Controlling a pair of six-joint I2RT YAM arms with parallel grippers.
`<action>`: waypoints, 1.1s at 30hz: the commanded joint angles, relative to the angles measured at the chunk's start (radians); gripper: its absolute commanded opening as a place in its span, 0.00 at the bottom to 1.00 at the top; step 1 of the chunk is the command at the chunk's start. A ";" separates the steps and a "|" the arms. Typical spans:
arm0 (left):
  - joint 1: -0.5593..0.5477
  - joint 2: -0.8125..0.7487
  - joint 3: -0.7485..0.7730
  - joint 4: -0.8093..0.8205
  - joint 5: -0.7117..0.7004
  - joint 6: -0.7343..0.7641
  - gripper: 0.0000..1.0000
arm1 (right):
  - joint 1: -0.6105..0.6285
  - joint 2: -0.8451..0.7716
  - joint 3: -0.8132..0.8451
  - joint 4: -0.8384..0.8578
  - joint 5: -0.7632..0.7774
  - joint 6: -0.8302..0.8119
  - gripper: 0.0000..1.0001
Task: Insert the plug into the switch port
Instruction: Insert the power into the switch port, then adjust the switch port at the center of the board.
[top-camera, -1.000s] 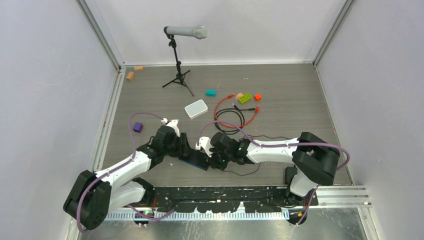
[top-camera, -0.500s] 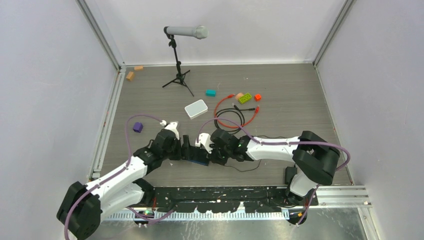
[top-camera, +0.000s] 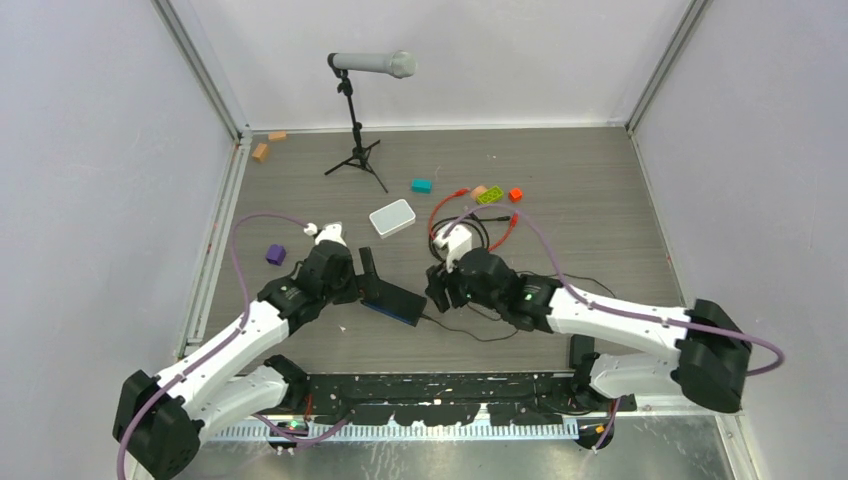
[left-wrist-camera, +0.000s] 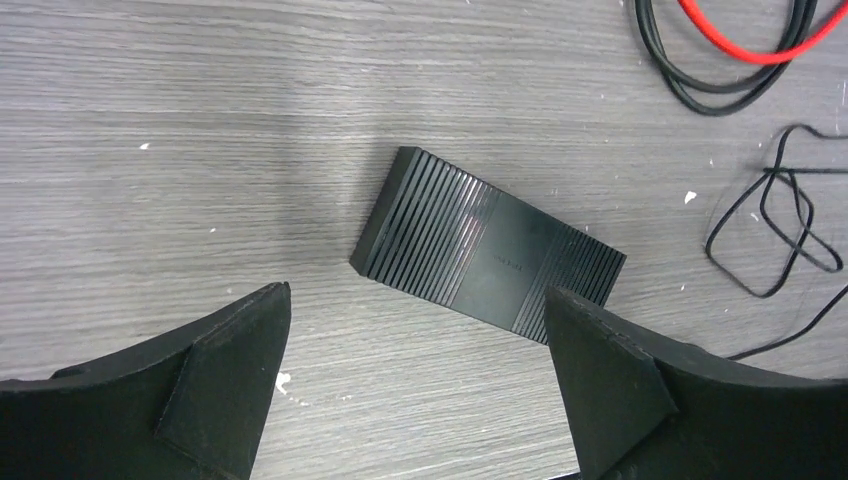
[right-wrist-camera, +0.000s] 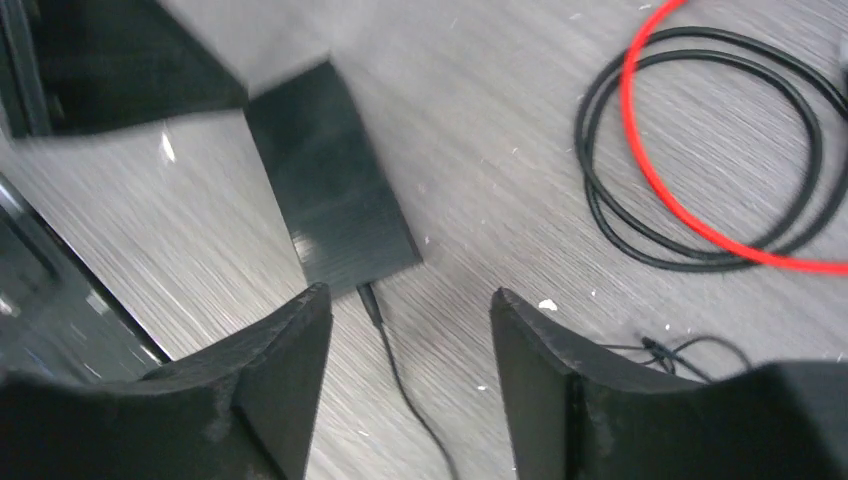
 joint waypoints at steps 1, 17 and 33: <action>0.002 -0.033 0.090 -0.144 -0.096 -0.063 1.00 | -0.004 -0.111 0.090 0.006 0.221 0.423 0.59; 0.001 0.014 0.089 -0.133 -0.088 -0.014 1.00 | -0.003 -0.267 0.302 0.357 0.043 1.156 0.73; 0.001 0.071 0.117 -0.067 -0.038 0.044 1.00 | -0.003 -0.288 0.301 0.405 0.029 1.189 0.73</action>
